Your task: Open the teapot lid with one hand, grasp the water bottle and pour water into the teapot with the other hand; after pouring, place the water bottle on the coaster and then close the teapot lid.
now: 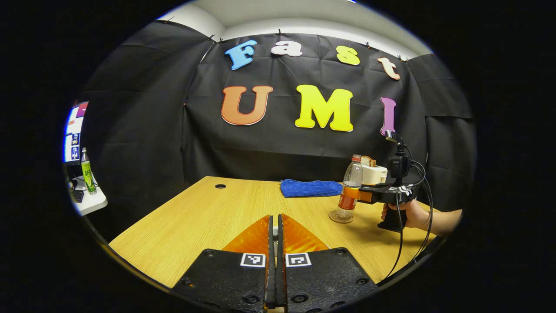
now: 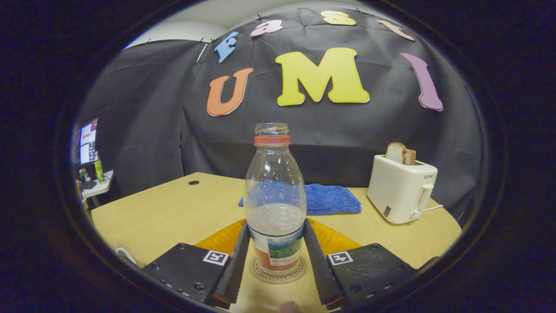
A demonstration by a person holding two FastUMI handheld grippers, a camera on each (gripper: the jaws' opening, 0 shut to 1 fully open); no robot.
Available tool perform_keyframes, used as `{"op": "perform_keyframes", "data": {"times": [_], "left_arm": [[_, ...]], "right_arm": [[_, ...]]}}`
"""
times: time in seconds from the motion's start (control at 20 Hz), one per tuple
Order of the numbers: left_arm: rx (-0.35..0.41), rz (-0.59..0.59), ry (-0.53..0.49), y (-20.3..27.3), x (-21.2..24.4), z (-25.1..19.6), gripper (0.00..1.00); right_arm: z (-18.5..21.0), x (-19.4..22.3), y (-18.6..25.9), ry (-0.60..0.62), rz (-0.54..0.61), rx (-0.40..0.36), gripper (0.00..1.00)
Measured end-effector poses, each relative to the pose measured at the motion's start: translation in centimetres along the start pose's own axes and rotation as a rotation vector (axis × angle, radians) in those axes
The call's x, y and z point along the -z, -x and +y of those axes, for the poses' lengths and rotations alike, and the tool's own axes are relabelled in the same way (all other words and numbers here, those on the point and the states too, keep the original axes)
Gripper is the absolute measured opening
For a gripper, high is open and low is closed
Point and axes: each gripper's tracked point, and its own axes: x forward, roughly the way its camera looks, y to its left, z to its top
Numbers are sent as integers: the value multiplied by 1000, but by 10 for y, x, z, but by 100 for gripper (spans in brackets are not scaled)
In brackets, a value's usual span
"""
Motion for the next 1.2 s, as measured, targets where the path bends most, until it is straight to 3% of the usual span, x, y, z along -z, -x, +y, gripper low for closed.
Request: {"op": "perform_keyframes", "data": {"times": [0.55,0.65,0.8,1.0,1.2], "left_arm": [[0,18,5,-4,6,1,3],[0,17,4,-4,5,0,3],[-1,16,1,-4,4,-2,3],[11,1,1,-1,-1,-10,3],[40,-22,13,-1,-7,-29,3]], "right_arm": [[3,5,-8,-11,-7,-11,74],[1,5,-6,-10,-6,-3,80],[1,5,-4,-22,-7,0,98],[4,8,15,-32,9,3,98],[1,4,61,-34,-31,23,98]]}}
